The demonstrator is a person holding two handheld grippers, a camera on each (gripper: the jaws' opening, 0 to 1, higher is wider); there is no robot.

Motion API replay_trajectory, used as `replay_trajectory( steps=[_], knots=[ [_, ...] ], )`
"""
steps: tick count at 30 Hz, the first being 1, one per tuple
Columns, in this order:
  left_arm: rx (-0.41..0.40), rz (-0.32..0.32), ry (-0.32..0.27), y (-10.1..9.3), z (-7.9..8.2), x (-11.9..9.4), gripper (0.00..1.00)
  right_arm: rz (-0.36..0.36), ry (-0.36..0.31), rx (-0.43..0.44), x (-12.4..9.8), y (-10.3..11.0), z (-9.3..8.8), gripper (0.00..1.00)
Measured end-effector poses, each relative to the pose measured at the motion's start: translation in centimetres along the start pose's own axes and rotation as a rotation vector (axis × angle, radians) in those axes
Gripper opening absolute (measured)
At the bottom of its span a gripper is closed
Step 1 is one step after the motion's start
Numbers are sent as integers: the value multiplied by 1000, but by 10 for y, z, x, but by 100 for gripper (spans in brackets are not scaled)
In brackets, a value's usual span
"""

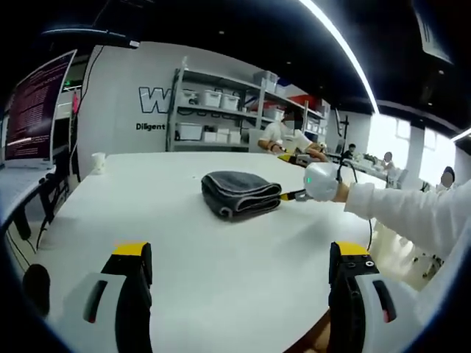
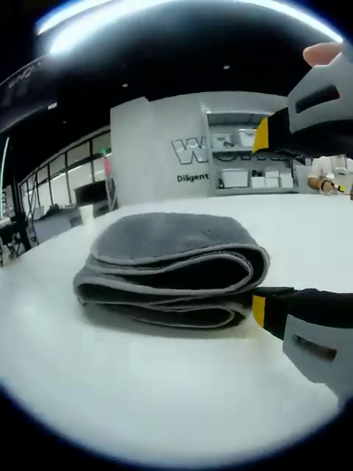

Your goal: Open the folded towel by lifting each exposed corner and separating the folded layers until the towel lies flat within the target outline without major curled edges

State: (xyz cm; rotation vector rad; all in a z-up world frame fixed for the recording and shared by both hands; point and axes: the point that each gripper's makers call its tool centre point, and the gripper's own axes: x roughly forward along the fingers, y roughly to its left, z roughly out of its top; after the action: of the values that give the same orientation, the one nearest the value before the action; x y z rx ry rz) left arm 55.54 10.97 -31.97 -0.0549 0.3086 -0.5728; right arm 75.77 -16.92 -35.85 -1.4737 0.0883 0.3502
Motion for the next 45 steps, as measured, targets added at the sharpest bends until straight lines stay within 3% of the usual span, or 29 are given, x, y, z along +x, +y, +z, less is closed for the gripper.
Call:
replay_trajectory(
  steps=[4,8,15,23,31,35,39,45],
  knots=[
    [-3,-9,-1,-1,0,1,99,43,-14,-50,0,12,6,48],
    [-7,-6,-3,0,0,0,99,56,-8,-83,1,17,6,41],
    [-17,4,-3,6,-2,0,99,120,-37,-163,1,28,17,19],
    [-17,-5,-5,3,-1,1,99,192,-31,-148,1,34,18,7],
    [-19,1,-10,5,0,-1,99,245,-14,-149,-2,39,22,2],
    [-24,2,-13,6,0,-1,99,322,7,-81,-7,47,27,1],
    [-27,4,-20,6,1,-1,99,369,40,-81,-11,50,27,1],
    [-32,8,-22,9,-1,-3,99,474,50,139,-19,54,36,1]
  ],
)
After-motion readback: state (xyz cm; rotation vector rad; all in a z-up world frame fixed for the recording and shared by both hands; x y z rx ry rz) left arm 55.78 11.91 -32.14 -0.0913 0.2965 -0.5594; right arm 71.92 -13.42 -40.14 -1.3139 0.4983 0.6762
